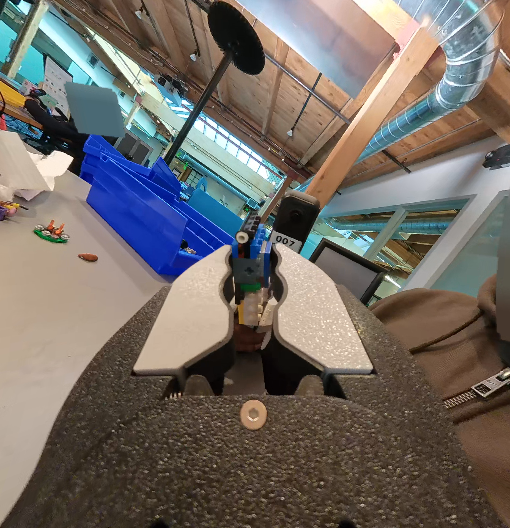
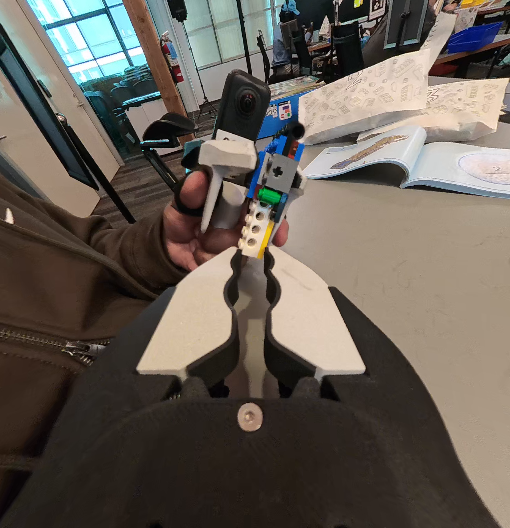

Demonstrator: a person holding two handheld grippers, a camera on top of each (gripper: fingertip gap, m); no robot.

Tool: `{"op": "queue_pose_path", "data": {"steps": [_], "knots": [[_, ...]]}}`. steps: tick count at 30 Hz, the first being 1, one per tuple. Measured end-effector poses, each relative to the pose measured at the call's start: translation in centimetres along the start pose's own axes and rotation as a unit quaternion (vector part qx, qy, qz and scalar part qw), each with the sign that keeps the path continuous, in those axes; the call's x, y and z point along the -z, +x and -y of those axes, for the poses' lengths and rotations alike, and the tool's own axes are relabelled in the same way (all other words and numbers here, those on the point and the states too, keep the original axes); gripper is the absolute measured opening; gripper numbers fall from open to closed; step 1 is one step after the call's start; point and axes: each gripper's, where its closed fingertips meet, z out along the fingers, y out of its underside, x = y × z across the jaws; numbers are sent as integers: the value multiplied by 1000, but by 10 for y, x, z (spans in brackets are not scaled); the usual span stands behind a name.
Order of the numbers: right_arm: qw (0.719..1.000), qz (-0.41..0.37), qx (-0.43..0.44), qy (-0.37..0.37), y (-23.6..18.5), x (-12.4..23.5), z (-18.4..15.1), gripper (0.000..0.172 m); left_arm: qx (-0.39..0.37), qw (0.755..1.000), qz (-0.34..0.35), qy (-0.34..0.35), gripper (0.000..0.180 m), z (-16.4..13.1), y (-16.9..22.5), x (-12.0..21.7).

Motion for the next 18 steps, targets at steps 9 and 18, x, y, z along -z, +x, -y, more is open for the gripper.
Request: {"op": "queue_pose_path", "data": {"steps": [9, 18], "knots": [[983, -116, 138, 32, 12, 7, 14, 14, -29, 998, 33, 37, 21, 11, -4, 8], [984, -98, 144, 40, 7, 10, 15, 18, -36, 998, 35, 42, 20, 12, -4, 10]]}}
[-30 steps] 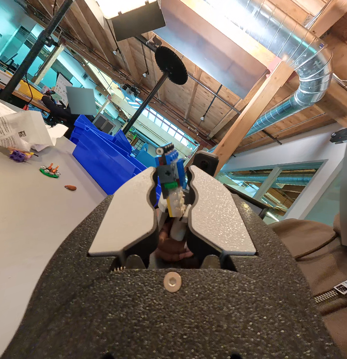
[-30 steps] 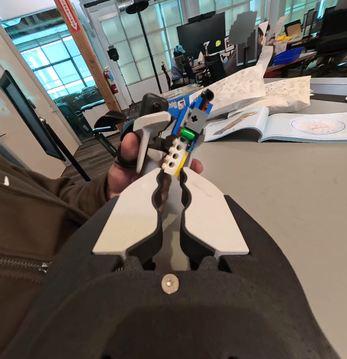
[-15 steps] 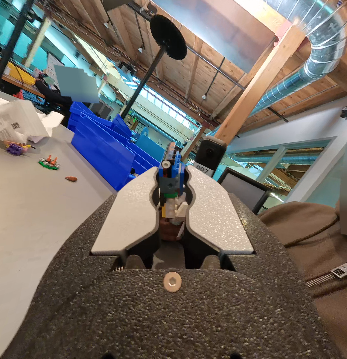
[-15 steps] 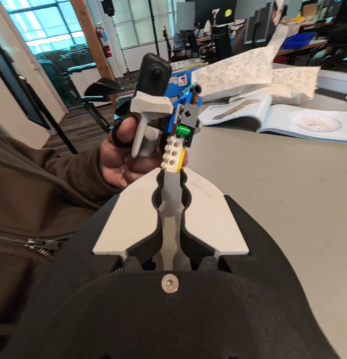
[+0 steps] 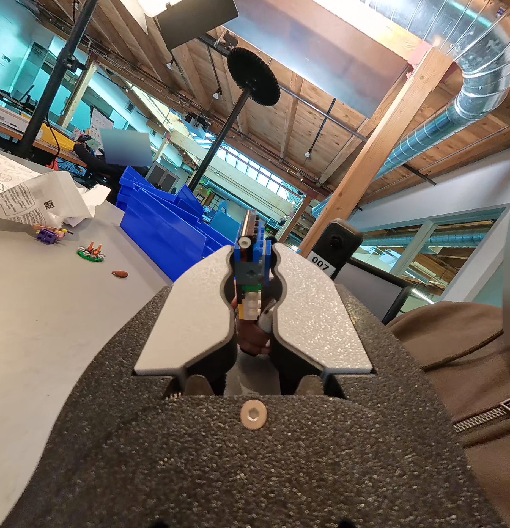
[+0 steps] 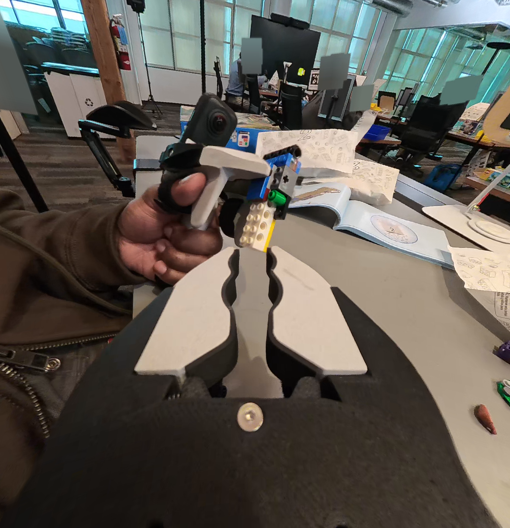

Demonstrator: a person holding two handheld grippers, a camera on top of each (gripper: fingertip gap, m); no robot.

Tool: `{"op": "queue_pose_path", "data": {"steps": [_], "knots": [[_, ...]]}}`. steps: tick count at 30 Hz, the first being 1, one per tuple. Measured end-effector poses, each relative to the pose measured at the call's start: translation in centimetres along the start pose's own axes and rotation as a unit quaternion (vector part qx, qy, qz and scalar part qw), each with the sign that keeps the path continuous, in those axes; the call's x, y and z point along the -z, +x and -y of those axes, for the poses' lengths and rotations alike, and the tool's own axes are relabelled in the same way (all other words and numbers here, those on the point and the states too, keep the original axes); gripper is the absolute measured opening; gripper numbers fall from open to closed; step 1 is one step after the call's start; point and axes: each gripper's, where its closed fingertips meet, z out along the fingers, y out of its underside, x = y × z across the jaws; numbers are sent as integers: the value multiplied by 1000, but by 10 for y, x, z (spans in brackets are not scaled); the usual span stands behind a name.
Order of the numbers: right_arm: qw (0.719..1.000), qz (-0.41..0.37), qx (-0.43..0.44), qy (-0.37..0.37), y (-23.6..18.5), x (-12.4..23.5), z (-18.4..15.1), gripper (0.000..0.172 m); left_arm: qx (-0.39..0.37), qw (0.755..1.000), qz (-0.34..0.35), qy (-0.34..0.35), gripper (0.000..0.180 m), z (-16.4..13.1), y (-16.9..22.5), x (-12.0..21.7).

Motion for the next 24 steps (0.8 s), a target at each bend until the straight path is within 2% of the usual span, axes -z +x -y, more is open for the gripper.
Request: {"op": "queue_pose_path", "data": {"steps": [4, 10, 12, 19, 24], "knots": [[1000, 1, -17, 17, 2, 2, 5, 20, -11, 1000, 6, -9, 21, -3, 0, -2], [999, -38, -22, -22, 4, -14, -7, 31, -41, 998, 27, -28, 21, -10, 0, -7], [998, -42, -41, -27, 5, -17, -10, 24, -55, 997, 36, -37, 21, -14, 1, -9], [996, 7, -64, -55, 5, -10, -16, 22, -49, 998, 25, -32, 22, -7, 3, -3], [993, 54, -57, -92, -1, -1, -26, 22, -26, 996, 22, -81, 13, -17, 1, -1]]}}
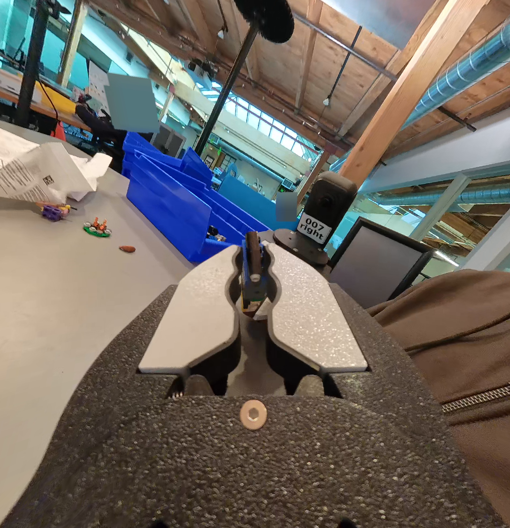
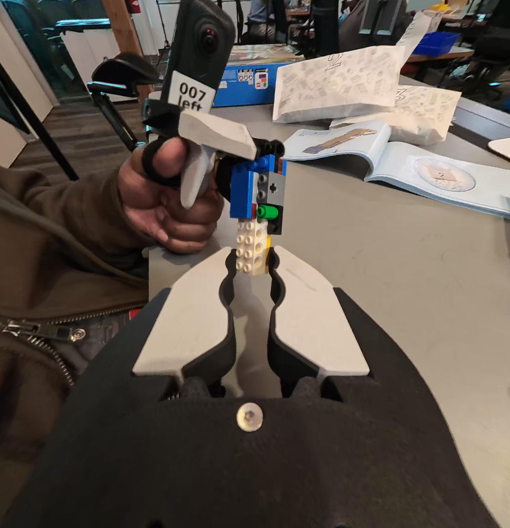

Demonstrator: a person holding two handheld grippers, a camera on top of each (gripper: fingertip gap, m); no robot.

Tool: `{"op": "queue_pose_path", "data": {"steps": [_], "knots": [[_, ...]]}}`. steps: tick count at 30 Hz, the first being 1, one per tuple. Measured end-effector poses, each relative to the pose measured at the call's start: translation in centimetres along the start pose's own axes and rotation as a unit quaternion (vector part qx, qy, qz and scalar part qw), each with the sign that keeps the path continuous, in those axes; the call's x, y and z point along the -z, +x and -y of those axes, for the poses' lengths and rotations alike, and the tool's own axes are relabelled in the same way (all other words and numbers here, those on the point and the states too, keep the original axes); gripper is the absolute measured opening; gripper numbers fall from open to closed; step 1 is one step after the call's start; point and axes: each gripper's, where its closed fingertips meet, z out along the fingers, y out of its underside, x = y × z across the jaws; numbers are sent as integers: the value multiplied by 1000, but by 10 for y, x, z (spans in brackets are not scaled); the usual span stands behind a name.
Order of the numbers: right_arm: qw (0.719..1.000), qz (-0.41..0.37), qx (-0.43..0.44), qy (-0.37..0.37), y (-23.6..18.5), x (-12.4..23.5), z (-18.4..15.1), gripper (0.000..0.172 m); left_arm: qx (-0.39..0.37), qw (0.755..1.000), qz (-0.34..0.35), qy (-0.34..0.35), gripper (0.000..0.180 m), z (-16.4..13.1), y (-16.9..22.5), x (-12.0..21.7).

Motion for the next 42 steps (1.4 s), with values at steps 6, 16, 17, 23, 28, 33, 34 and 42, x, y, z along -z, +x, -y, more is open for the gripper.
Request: {"op": "queue_pose_path", "data": {"steps": [6, 16, 17, 23, 28, 33, 34, 42], "knots": [[1000, -25, 0, 1, 11, 7, 0, 22, 18, 999, 33, -3, 12, -3, -8, 0], [954, -213, 203, 48, 17, 12, 29, 20, -67, 991, 113, 37, 12, 7, -13, 4], [947, -228, 224, 44, 16, 9, 29, 20, -75, 990, 116, 37, 12, 7, -12, 4], [912, -284, 293, 37, 14, 3, 32, 12, -115, 984, 133, 37, 12, 6, -8, 3], [915, -276, 289, 47, 11, 3, 33, 13, -156, 974, 160, 28, 12, 4, -8, 1], [920, -267, 282, 53, 10, 3, 34, 15, -227, 954, 193, 14, 12, 2, -4, -1], [920, -266, 283, 54, 9, 3, 34, 16, -237, 951, 197, 14, 12, 2, -4, -1], [917, -266, 290, 66, 6, 4, 38, 20, -256, 947, 195, 6, 12, -1, 0, -4]]}}
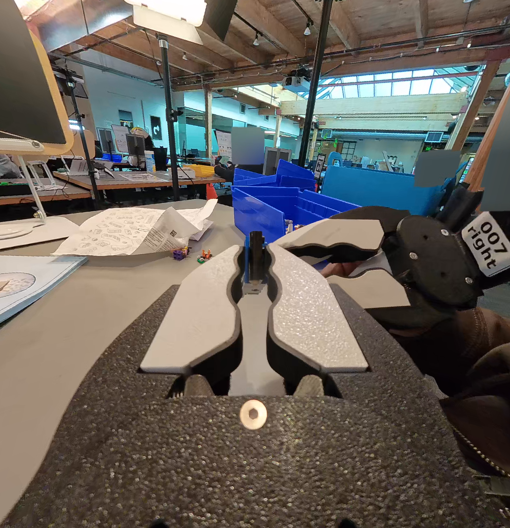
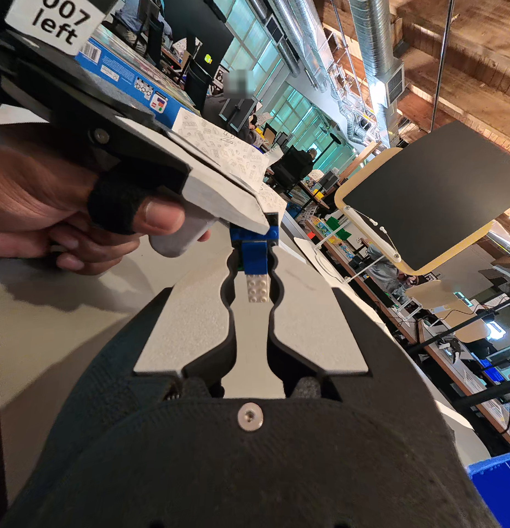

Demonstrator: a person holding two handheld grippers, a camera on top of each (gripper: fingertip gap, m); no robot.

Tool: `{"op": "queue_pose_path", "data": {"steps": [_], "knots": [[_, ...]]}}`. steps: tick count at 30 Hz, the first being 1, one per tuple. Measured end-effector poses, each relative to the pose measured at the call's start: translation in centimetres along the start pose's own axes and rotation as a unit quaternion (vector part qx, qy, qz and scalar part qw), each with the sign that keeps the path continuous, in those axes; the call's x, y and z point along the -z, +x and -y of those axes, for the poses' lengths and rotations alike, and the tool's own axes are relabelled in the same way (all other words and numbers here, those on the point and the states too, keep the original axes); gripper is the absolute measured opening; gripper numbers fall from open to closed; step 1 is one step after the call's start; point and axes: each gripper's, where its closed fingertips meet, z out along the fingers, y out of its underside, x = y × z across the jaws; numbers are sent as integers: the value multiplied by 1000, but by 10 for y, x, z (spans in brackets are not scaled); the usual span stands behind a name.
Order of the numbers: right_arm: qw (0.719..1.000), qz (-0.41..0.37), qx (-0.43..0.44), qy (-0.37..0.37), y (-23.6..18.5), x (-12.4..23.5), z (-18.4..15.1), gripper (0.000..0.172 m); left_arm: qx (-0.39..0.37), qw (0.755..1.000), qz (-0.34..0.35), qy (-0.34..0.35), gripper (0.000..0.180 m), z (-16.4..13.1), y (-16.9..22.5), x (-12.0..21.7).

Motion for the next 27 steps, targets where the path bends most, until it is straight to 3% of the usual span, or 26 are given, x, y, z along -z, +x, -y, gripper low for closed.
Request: {"op": "queue_pose_path", "data": {"steps": [19, 22, 24, 27], "knots": [[999, 8, 32, 2, -2, 9, -1, 15, -33, 999, -10, -29, 11, -7, 6, 0], [1000, 12, 26, 3, -1, 10, -2, 16, -28, 999, -11, -34, 11, -8, 5, -1], [1000, 13, 23, 14, -1, 13, 1, 15, -21, 998, 57, -27, 12, -6, -17, 3], [1000, 3, 14, 24, 8, 22, 2, 15, 40, 998, 40, -5, 11, -1, -30, 11]]}}
